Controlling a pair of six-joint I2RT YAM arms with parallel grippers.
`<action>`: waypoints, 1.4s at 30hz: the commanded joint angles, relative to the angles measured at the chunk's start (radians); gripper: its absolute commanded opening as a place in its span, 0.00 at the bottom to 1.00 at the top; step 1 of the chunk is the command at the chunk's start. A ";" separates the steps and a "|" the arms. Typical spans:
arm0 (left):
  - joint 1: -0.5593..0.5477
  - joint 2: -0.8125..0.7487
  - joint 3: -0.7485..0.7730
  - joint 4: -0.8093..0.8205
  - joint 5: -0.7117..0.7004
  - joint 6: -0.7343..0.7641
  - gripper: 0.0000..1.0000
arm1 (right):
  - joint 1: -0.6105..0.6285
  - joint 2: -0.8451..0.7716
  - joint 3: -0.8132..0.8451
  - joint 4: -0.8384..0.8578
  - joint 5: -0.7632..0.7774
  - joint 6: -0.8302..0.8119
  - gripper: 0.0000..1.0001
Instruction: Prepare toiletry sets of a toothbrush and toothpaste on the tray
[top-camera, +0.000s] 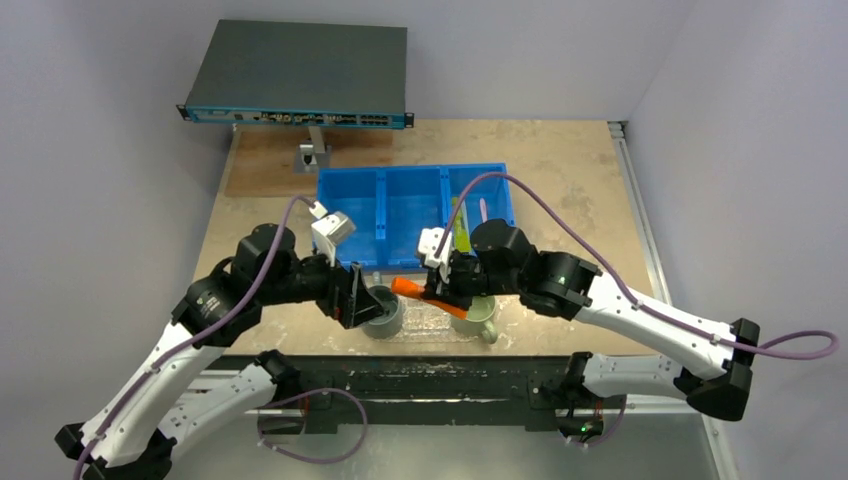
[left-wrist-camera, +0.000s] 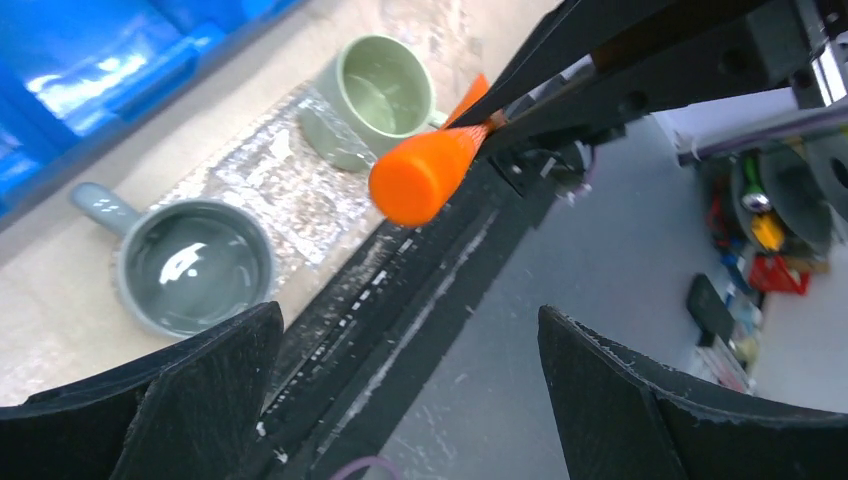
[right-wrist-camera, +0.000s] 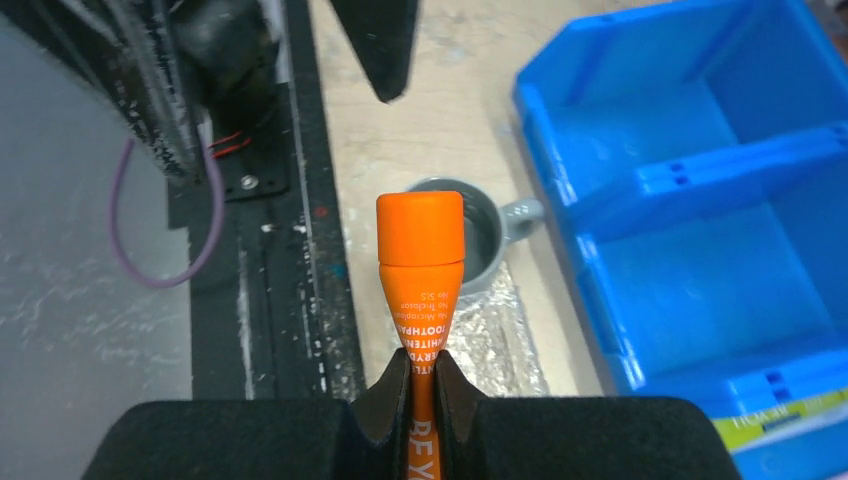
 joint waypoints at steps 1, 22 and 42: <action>0.002 0.022 0.020 -0.004 0.186 -0.009 1.00 | 0.057 -0.033 -0.003 0.037 -0.111 -0.121 0.00; 0.002 0.162 -0.015 -0.042 0.464 0.021 0.90 | 0.216 0.032 0.101 0.045 0.017 -0.438 0.00; 0.002 0.186 -0.050 -0.010 0.494 0.030 0.03 | 0.283 0.090 0.140 0.021 0.133 -0.477 0.11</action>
